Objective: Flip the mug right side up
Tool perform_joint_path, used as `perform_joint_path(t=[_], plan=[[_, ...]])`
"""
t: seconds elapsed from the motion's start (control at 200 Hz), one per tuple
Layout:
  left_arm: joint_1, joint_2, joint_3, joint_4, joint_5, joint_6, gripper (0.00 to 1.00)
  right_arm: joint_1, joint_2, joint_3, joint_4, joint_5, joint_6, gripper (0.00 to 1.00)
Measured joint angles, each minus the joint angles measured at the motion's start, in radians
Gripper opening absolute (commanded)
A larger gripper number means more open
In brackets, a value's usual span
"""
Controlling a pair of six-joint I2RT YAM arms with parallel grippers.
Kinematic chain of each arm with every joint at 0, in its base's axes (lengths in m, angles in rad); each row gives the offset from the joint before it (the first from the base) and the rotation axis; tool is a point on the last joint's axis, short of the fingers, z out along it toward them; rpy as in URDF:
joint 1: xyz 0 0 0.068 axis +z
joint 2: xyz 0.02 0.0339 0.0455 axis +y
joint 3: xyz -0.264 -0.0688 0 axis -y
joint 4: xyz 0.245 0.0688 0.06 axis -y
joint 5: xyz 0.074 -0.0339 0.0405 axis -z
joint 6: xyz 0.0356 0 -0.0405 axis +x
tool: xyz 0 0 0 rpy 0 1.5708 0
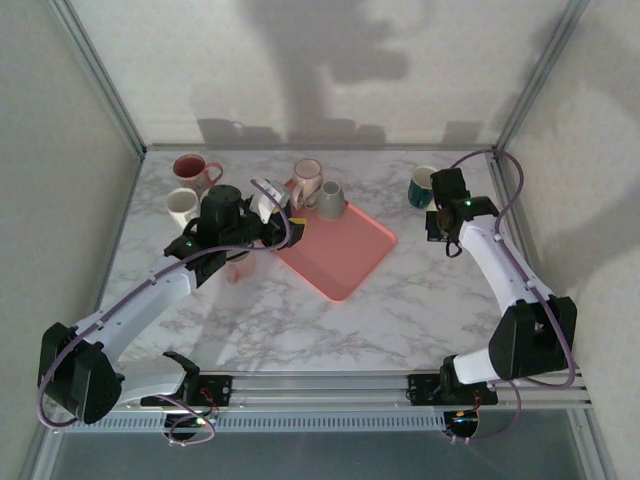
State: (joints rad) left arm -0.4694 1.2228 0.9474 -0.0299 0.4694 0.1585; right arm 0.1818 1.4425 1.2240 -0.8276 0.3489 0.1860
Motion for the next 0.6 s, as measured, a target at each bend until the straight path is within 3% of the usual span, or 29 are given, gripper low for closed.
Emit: perform_joint_path(t=[0.601], plan=[[0.000,0.018,-0.031,-0.006,-0.016,0.016,0.71,-0.124,0.333,0.127,0.093,-0.005,-0.037,0.00]])
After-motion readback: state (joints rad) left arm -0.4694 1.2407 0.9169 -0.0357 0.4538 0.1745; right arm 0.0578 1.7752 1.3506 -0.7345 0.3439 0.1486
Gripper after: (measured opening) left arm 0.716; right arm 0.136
